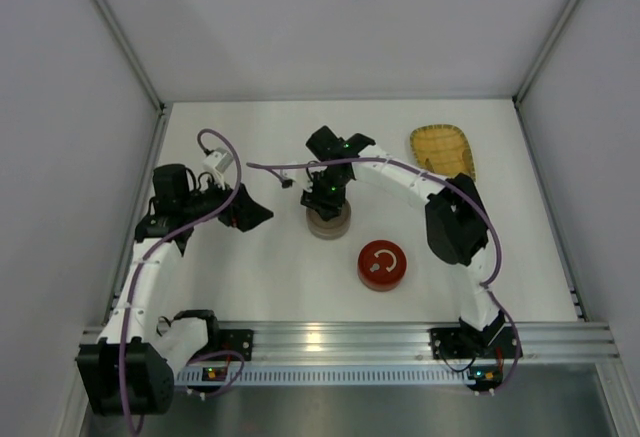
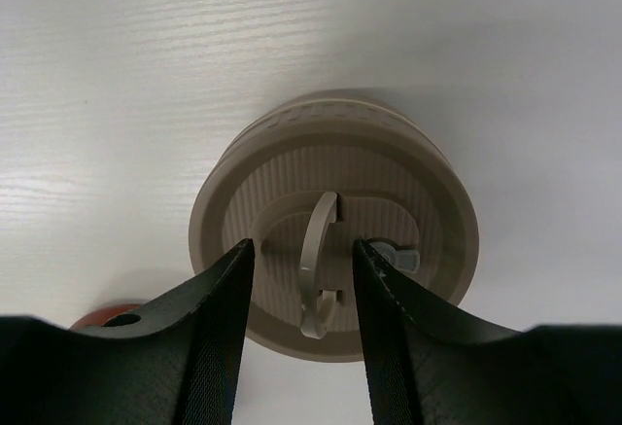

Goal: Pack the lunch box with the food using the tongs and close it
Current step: Close the box lid on the packing box.

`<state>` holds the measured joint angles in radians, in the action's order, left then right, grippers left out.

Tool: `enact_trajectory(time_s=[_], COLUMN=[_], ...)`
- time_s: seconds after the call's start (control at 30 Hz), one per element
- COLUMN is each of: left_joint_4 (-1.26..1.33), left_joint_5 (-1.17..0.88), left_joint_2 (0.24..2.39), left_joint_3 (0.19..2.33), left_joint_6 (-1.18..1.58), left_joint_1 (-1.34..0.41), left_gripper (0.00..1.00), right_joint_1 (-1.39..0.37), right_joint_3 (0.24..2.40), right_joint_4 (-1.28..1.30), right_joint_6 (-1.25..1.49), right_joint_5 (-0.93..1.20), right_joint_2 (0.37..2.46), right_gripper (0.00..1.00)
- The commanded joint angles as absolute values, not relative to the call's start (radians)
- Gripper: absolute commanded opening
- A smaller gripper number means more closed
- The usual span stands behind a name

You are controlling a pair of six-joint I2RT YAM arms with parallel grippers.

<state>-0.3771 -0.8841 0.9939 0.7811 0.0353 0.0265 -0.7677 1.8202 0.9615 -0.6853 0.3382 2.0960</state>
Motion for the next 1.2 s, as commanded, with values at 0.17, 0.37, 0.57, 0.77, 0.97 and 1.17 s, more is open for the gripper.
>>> enact_trajectory(time_s=[0.17, 0.37, 0.57, 0.77, 0.97, 1.17], left_joint_4=[-0.482, -0.509, -0.69, -0.599, -0.773, -0.715], left_joint_5=[-0.985, -1.0, -1.038, -1.011, -0.796, -0.473], left_joint_2=[0.957, 0.928, 0.98, 1.014, 1.283, 1.506], left_joint_3=[0.775, 0.768, 0.836, 0.867, 1.142, 1.352], left_joint_6=[-0.184, -0.296, -0.475, -0.46, -0.677, -0.624], left_joint_1=[0.032, 0.032, 0.032, 0.026, -0.176, -0.431], left_gripper=[0.92, 0.91, 0.91, 0.89, 0.81, 0.77], right_joint_1=[-0.747, -0.721, -0.687, -0.628, -0.419, -0.186], right_joint_3=[1.865, 1.891, 1.901, 1.852, 1.748, 1.479], right_joint_4=[0.943, 0.928, 0.884, 0.759, 0.71, 0.709], right_joint_6=[-0.67, -0.647, -0.577, -0.486, -0.345, -0.327], right_joint_5=[0.356, 0.376, 0.466, 0.508, 0.623, 0.673], right_joint_2=[2.085, 2.028, 1.921, 1.793, 1.662, 1.439], right_gripper=[0.48, 0.99, 0.99, 0.99, 0.99, 0.99])
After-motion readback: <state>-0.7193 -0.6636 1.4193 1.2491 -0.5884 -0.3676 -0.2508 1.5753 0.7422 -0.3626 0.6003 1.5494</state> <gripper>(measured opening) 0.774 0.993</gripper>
